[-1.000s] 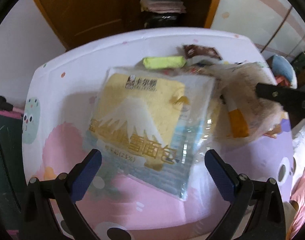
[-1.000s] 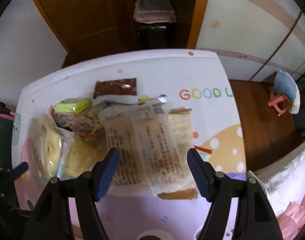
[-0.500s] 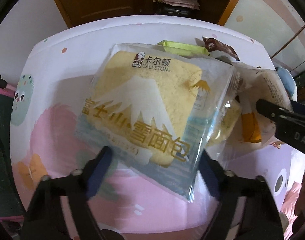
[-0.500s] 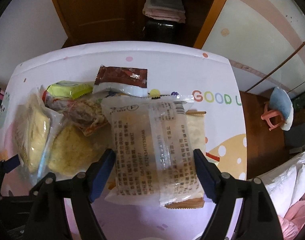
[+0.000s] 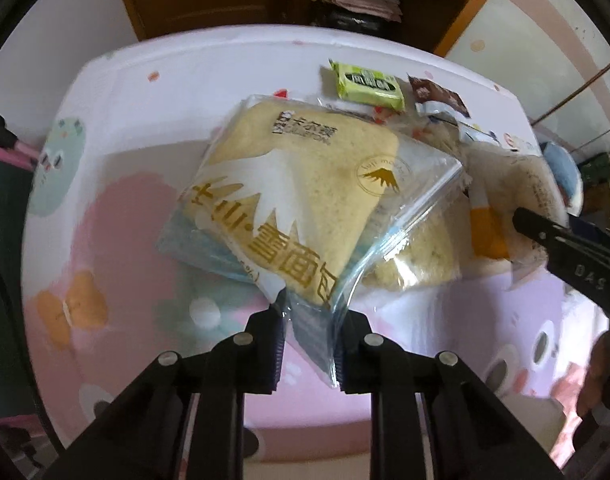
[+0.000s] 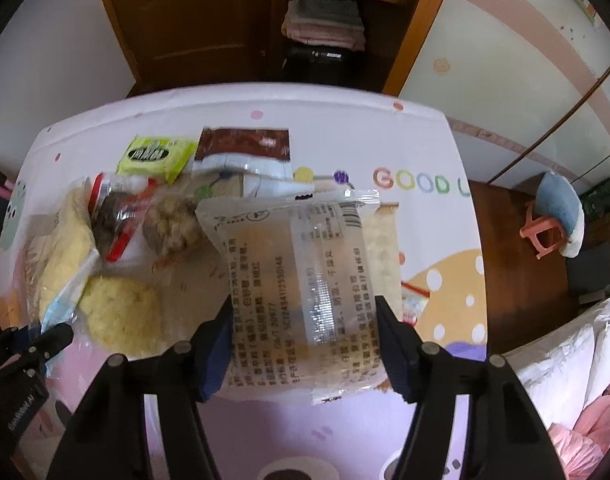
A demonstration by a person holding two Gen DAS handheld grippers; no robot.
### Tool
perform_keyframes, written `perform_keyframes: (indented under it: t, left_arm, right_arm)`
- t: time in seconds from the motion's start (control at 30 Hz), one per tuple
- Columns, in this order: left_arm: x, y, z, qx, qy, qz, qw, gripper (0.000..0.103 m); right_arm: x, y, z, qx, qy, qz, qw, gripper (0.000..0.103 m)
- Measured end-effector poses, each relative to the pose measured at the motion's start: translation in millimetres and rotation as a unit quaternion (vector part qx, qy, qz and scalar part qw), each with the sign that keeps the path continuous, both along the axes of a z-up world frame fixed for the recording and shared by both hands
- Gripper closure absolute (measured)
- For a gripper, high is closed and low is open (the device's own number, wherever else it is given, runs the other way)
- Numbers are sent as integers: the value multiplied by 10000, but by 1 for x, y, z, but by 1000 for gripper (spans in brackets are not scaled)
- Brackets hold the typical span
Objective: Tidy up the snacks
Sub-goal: 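Carry both bread bags over the white tray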
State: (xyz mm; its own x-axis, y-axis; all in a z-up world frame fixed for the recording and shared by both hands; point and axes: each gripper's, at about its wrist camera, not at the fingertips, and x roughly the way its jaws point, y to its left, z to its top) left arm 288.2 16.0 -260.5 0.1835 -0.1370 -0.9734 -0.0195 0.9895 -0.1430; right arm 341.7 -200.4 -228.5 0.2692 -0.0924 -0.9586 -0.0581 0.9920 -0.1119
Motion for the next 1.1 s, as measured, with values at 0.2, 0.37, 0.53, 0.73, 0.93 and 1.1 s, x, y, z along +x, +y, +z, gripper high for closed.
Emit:
perform_keyframes:
  t: [0.2,0.37,0.53,0.73,0.93,1.1]
  left_arm:
    - [-13,9,12,108,-231,132,9996,87]
    - [-25,14,38,141,-561,112,9983,90]
    - [-50,26,80,58,-889,190,9958,91]
    - [-105,40,149,122,-1441,1,9895,91]
    - [-171,39,206,179,-1825,-291,9826,91]
    - [-223,29,229,219,-1875,-437,9810,90]
  right_arm:
    - [-15,-2,5,2,-104,-1,9999,40]
    - [-33,-9,24,227,-279,-100,9993,41]
    - [-53,-19,58,552,-521,-222,9969,41]
    - [-92,-26,114,973,-944,-272,9904,41]
    - [-163,-24,177,1389,-1368,-64,9808,40]
    - [-221,-20,204,1578,-1356,222,9779,40]
